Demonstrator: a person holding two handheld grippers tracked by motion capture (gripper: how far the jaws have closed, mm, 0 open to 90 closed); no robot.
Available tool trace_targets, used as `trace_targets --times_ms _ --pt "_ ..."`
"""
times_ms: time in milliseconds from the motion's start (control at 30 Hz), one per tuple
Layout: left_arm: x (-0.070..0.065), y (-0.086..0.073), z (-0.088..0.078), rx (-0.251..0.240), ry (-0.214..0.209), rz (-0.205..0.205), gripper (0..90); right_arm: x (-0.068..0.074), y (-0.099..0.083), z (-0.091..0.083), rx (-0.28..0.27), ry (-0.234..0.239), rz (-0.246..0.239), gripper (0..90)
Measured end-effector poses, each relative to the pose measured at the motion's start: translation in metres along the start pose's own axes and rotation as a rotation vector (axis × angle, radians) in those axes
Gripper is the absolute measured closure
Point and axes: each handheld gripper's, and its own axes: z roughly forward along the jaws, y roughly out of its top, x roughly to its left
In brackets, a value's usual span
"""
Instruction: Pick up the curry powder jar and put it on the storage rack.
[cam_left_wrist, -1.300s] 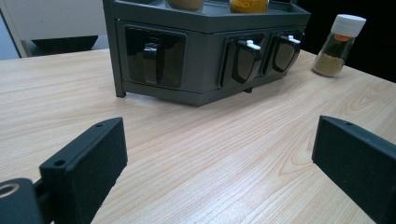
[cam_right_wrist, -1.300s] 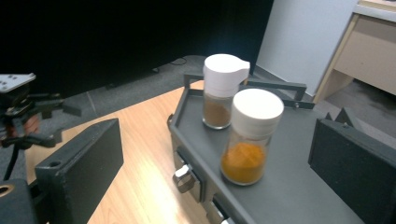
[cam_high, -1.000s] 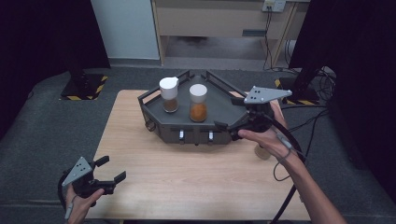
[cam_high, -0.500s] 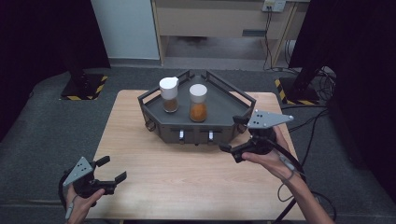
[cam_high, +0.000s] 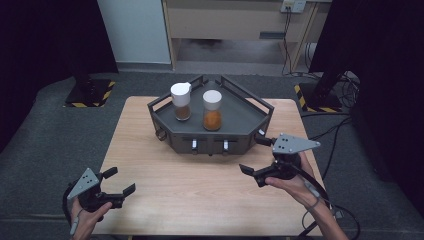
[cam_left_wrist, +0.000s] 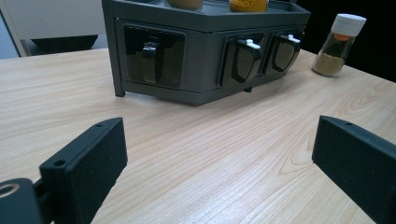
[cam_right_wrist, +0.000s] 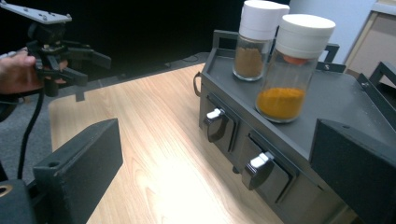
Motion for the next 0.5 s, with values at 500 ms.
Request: trace_targets --times_ms 500 --pt "0.000 0.000 0.000 0.000 0.002 -0.001 2.0 0.010 -0.052 -0.012 -0.040 -0.059 0.030 3.6"
